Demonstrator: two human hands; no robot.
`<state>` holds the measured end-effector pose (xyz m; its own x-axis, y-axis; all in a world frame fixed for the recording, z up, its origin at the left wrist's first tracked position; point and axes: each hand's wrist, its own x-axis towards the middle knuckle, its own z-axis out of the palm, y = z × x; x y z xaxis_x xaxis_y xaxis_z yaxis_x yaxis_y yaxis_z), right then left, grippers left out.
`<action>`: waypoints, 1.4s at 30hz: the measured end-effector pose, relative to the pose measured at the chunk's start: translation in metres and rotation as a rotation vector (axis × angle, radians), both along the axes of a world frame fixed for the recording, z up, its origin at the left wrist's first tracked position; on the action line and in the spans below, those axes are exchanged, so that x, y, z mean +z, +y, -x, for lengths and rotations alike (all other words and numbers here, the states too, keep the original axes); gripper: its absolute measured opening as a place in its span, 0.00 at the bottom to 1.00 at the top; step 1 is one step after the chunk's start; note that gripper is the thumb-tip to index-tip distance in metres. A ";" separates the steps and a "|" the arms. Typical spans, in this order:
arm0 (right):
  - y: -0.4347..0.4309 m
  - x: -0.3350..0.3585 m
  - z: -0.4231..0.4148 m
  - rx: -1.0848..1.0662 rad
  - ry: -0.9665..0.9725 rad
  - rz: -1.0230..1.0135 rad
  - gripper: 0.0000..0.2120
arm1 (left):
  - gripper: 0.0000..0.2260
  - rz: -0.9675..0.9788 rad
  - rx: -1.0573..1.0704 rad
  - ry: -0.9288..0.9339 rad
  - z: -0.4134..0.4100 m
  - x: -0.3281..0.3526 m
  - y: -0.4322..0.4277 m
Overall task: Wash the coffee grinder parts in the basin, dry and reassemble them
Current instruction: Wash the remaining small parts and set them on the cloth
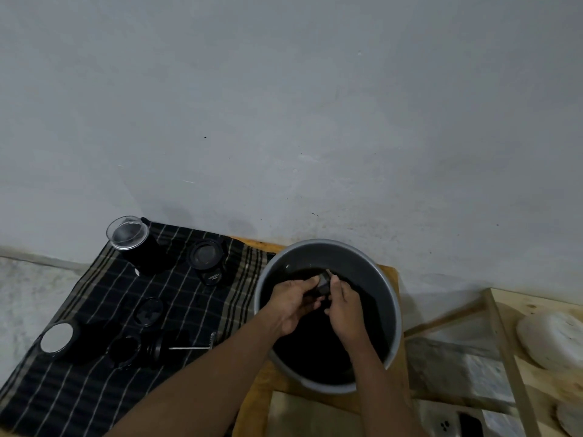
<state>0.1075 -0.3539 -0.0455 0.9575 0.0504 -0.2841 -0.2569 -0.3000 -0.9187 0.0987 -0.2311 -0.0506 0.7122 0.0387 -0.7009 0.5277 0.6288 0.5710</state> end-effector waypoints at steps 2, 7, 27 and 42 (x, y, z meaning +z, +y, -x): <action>0.004 0.006 0.004 0.009 -0.069 0.069 0.18 | 0.17 0.014 0.024 -0.020 0.001 0.005 0.004; 0.008 0.035 0.004 0.091 -0.037 0.068 0.13 | 0.06 -0.062 -0.137 -0.087 0.008 0.023 0.025; 0.225 0.023 0.078 0.252 0.151 -0.043 0.11 | 0.08 -0.476 -0.264 -0.115 0.125 0.027 0.263; 0.244 -0.040 0.087 0.144 0.308 0.303 0.09 | 0.04 -1.203 -0.667 0.070 0.107 -0.028 0.270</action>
<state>0.0202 -0.1097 -0.0857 0.8154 0.0477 -0.5770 -0.4404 -0.5959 -0.6716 -0.0086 0.0385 -0.0786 0.7999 0.3097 -0.5141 0.5819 -0.6102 0.5377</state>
